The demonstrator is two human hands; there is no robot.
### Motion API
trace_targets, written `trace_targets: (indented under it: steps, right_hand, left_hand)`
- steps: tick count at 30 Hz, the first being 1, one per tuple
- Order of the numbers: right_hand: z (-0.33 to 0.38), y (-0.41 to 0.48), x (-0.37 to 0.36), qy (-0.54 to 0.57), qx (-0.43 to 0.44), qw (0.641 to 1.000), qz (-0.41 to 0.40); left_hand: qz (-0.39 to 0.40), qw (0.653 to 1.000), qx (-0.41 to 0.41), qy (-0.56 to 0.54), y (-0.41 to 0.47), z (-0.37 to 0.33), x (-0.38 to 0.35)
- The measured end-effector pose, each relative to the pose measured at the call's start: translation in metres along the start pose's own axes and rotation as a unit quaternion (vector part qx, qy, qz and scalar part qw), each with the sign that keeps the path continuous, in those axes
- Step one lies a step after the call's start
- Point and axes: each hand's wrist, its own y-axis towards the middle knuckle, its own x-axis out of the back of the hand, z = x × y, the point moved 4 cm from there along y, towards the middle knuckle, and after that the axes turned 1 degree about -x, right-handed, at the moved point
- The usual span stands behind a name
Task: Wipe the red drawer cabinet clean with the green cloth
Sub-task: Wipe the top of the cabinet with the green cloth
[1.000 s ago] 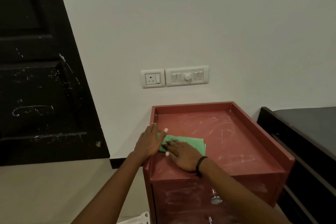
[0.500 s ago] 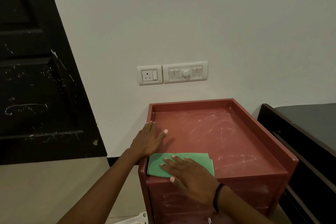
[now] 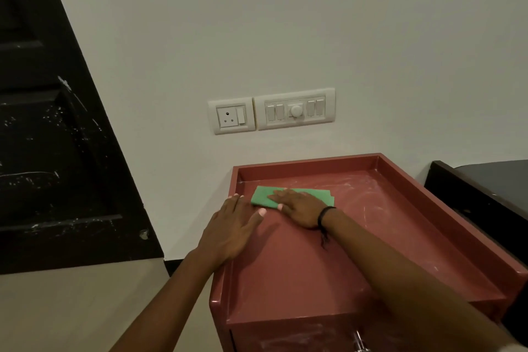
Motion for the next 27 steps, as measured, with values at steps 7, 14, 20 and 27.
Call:
trace_targets:
  steps: [7,14,20,27]
  right_hand:
    - [-0.028,0.035,0.017,-0.006,-0.062,0.998,-0.001]
    - [-0.004,-0.017,0.009,-0.001,-0.043,0.999,0.028]
    - [0.033,-0.098,-0.002,-0.003,-0.038,0.999,0.026]
    - [0.072,-0.182,-0.010,-0.012,-0.021,1.000,0.017]
  left_hand:
    - [0.004,1.000,0.009,0.006,-0.001,0.001,0.000]
    - [-0.004,1.000,0.003,0.011,-0.003,-0.001,0.000]
    - [0.000,1.000,0.008,-0.014,-0.009,-0.004,0.009]
    - [0.019,0.999,-0.016,0.023,-0.016,-0.015,0.013]
